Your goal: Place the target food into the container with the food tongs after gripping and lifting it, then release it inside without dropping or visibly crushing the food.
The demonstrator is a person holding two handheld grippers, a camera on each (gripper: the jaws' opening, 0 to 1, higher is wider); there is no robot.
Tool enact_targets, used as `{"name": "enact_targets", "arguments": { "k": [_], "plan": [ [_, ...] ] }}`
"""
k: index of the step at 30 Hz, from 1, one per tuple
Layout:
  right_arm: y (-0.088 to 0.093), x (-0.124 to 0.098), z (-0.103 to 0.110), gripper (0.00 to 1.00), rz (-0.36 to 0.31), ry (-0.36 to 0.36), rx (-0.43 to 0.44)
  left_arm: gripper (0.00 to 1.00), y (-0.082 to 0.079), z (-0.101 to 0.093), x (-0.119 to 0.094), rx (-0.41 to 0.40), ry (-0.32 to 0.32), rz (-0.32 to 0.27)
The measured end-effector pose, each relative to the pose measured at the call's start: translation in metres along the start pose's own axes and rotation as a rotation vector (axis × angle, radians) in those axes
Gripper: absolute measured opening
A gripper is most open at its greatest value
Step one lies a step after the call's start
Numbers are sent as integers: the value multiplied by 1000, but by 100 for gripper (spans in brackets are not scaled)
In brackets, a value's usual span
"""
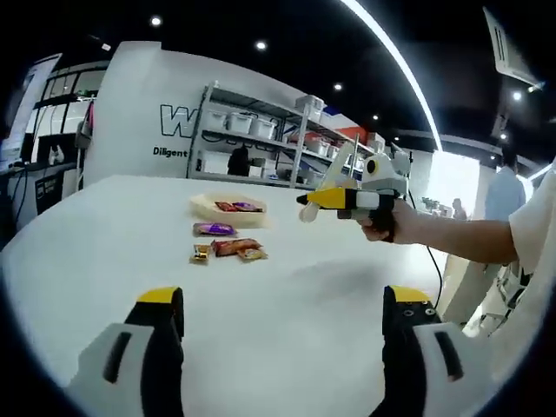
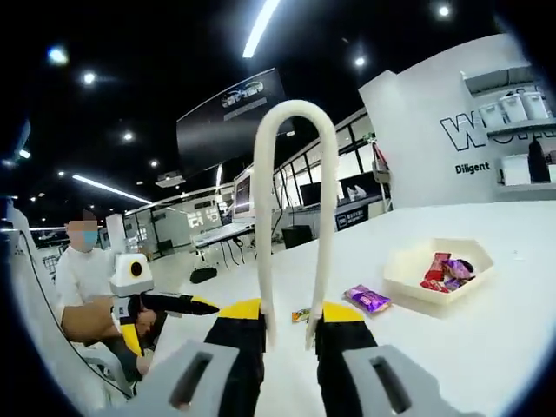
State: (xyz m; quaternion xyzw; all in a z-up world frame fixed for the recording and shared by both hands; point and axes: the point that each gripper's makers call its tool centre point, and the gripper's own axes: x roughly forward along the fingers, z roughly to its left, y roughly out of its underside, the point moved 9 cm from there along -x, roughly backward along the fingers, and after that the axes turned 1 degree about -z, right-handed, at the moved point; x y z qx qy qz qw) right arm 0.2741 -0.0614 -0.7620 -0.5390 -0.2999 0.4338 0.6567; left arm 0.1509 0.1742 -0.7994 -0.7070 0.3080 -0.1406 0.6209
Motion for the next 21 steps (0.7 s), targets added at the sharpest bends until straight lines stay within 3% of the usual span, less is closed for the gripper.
{"name": "enact_targets", "arguments": {
  "k": [10, 21],
  "plan": [
    [-1, 28, -19, 14, 45, 60, 6, 93, 6, 2, 1, 9, -10, 22],
    [7, 51, -28, 14, 95, 24, -34, 92, 8, 0, -11, 7, -7, 25]
  ]
}}
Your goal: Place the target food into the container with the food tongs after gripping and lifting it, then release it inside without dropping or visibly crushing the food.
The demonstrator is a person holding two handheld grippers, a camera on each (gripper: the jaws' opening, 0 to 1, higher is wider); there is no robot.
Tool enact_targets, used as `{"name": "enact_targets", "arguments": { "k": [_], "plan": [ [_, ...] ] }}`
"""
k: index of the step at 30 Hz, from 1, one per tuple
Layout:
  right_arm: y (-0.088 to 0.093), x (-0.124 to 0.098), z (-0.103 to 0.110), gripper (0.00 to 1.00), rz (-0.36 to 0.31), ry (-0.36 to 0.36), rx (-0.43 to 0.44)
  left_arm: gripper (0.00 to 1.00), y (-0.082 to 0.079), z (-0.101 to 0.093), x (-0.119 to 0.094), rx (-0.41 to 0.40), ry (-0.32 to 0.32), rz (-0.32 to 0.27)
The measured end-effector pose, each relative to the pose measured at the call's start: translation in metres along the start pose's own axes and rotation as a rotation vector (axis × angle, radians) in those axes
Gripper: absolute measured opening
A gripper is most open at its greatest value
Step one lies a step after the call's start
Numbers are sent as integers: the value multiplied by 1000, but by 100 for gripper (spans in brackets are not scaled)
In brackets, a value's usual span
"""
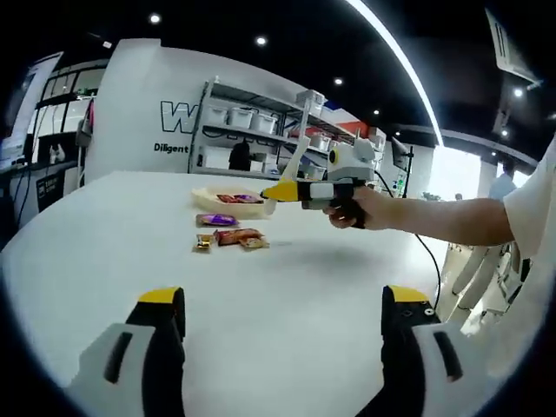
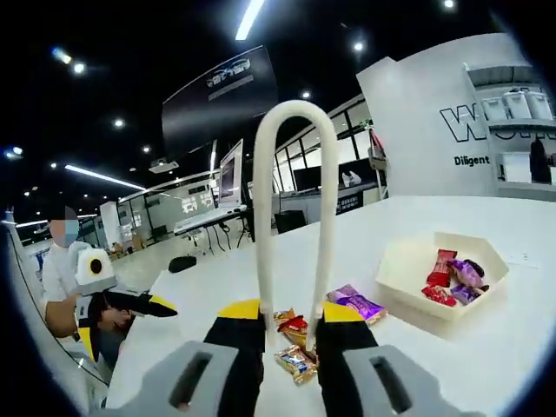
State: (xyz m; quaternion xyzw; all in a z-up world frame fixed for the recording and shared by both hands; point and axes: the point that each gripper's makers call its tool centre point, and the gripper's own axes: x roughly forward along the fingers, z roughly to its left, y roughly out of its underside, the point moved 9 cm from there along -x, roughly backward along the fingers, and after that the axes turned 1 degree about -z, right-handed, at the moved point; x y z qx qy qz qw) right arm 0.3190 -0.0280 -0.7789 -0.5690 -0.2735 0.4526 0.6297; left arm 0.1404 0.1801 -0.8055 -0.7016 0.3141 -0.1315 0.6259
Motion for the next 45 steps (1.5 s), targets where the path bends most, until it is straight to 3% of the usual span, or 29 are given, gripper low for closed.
{"name": "enact_targets", "arguments": {
  "k": [12, 22, 35, 38, 45],
  "plan": [
    [16, 13, 0, 14, 74, -82, -42, 92, -3, 2, -9, -18, -2, -19],
    [26, 16, -11, 15, 127, -101, -116, 91, -4, 2, -10, -9, -4, -10],
    [27, 24, -12, 16, 117, -138, -194, 90, -4, 6, -13, -7, -17, 3],
    [26, 27, -14, 16, 133, -136, -244, 90, -4, 6, -12, -9, -16, 5],
    [26, 29, -17, 16, 148, -158, -223, 89, -2, 5, -11, -8, -11, 15]
  ]
}}
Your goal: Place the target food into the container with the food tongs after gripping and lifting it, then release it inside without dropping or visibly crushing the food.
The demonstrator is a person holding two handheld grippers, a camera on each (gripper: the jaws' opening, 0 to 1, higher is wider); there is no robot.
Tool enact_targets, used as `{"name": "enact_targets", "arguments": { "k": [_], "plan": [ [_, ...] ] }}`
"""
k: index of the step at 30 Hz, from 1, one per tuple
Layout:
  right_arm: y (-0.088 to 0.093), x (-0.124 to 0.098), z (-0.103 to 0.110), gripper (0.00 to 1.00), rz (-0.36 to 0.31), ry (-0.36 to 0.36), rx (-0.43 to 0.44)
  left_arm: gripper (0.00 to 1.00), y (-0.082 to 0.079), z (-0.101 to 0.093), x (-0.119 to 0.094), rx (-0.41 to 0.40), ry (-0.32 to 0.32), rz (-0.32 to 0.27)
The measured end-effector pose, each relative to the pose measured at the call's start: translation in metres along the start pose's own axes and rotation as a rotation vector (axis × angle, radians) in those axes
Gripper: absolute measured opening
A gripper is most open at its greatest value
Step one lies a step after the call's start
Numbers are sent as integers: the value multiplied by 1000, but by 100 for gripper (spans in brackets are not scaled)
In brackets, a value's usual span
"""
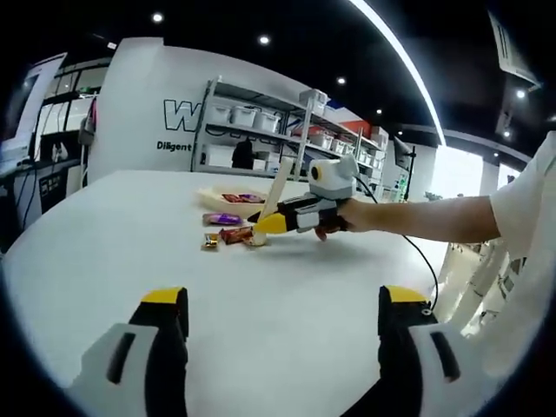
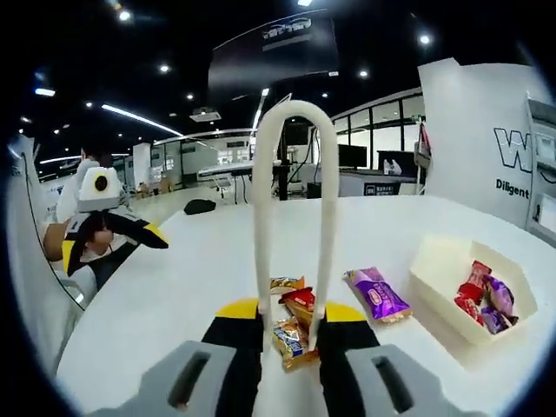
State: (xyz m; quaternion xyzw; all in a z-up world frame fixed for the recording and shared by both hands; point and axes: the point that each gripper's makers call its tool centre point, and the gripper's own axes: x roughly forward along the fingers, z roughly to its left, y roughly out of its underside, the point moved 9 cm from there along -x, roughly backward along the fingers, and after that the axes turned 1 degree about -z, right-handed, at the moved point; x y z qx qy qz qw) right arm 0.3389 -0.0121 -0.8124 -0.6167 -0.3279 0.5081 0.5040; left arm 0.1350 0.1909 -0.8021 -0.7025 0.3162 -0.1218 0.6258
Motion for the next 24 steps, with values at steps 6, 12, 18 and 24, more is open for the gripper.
{"name": "enact_targets", "arguments": {
  "k": [6, 12, 18, 24],
  "plan": [
    [3, -12, 10, 16, 17, -10, 64, 89, 0, 0, 0, -7, -1, -4],
    [6, -28, 20, 16, -14, 11, 138, 88, 3, -7, 6, -4, 22, 1],
    [8, -42, 30, 16, -26, 8, 176, 88, 3, -14, 9, 3, 45, 4],
    [3, -43, 26, 16, -46, 36, 153, 88, 1, -17, 7, 9, 50, 0]
  ]
}}
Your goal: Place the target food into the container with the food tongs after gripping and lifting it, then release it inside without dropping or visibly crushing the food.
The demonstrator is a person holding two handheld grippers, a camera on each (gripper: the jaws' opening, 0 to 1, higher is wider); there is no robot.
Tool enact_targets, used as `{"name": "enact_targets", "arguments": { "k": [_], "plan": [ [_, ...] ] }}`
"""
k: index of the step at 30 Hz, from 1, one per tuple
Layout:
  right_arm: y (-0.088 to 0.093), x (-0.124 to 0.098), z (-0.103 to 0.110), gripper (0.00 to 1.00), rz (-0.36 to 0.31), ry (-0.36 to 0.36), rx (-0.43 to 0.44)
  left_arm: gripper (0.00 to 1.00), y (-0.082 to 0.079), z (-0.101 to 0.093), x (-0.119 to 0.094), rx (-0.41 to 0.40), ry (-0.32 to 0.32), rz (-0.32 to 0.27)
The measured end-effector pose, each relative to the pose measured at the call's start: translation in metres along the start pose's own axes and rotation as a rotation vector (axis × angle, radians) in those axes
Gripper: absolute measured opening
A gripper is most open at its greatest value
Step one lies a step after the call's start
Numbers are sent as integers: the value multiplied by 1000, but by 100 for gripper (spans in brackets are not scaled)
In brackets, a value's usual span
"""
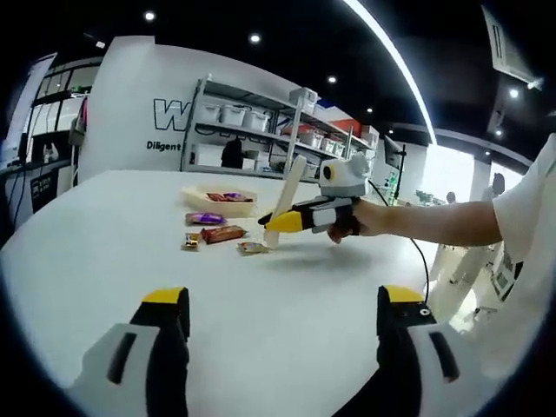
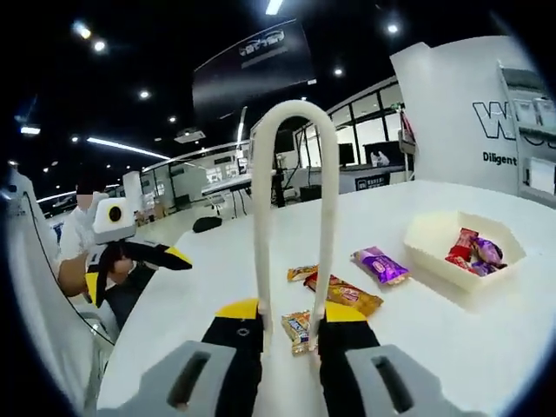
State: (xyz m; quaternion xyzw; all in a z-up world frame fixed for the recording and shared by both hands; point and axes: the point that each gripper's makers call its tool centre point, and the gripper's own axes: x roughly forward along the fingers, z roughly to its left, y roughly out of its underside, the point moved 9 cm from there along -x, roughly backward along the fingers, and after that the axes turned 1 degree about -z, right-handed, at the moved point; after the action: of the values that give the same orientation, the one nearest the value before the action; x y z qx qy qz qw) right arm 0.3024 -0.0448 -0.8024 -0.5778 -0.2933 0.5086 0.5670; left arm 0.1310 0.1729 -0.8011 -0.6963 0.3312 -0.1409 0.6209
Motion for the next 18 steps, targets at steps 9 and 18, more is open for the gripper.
{"name": "enact_targets", "arguments": {
  "k": [9, 18],
  "plan": [
    [5, 16, -19, 16, -21, 4, 81, 88, -2, 4, -9, 16, -30, 3],
    [12, 2, -8, 16, -18, -30, 124, 87, -3, 4, -8, 17, -36, 1]
  ]
}}
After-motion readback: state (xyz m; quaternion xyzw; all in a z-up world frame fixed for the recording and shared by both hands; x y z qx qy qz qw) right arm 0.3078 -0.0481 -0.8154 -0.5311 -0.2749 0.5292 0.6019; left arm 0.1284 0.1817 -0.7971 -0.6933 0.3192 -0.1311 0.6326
